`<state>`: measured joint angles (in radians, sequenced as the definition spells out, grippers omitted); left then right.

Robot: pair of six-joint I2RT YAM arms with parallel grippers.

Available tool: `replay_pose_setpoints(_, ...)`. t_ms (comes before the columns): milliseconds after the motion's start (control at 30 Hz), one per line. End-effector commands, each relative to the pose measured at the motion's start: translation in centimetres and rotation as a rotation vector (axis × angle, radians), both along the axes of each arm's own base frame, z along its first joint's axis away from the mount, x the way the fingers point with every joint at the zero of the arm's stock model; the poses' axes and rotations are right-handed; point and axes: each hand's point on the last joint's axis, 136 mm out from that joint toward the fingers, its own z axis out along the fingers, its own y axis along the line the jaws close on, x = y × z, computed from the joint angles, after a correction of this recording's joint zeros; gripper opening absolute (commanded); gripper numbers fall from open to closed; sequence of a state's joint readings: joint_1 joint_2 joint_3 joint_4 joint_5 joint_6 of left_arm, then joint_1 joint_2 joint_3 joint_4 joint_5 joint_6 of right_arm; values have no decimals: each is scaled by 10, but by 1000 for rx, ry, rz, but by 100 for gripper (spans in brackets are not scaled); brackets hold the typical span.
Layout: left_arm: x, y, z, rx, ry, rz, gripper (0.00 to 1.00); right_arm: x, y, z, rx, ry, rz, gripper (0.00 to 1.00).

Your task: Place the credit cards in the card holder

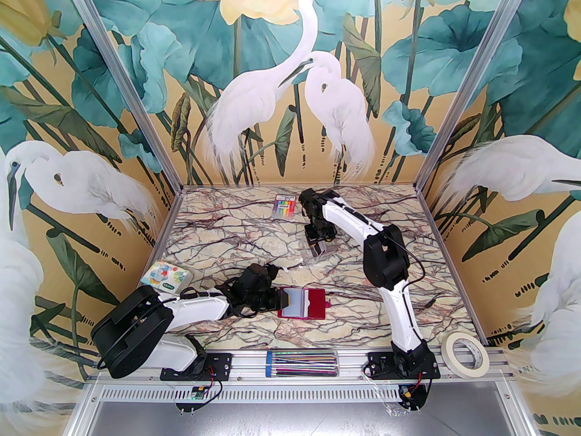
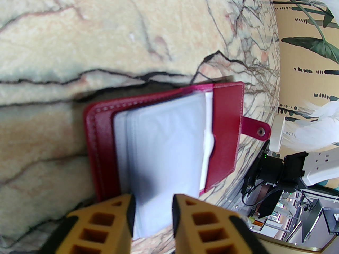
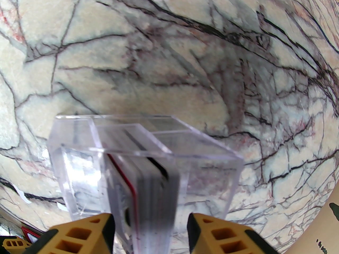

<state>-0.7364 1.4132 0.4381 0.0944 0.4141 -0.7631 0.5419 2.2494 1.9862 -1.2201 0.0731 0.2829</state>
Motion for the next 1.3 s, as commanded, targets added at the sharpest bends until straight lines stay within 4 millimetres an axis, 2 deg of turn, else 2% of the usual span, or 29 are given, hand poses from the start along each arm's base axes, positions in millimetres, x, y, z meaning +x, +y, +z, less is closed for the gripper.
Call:
replay_pose_setpoints(0,-12,11,-18,68,44,-9,30,0,4,9,25,-20,14,49)
replay_pose_setpoints(633,-12,11,-17,69,45,-9,30,0,-6,-2,-31,-8,15,45)
replay_pose_setpoints(1267,-10,9,-17,72,47,-17,30,5,-20,15,-112,-55,16,41)
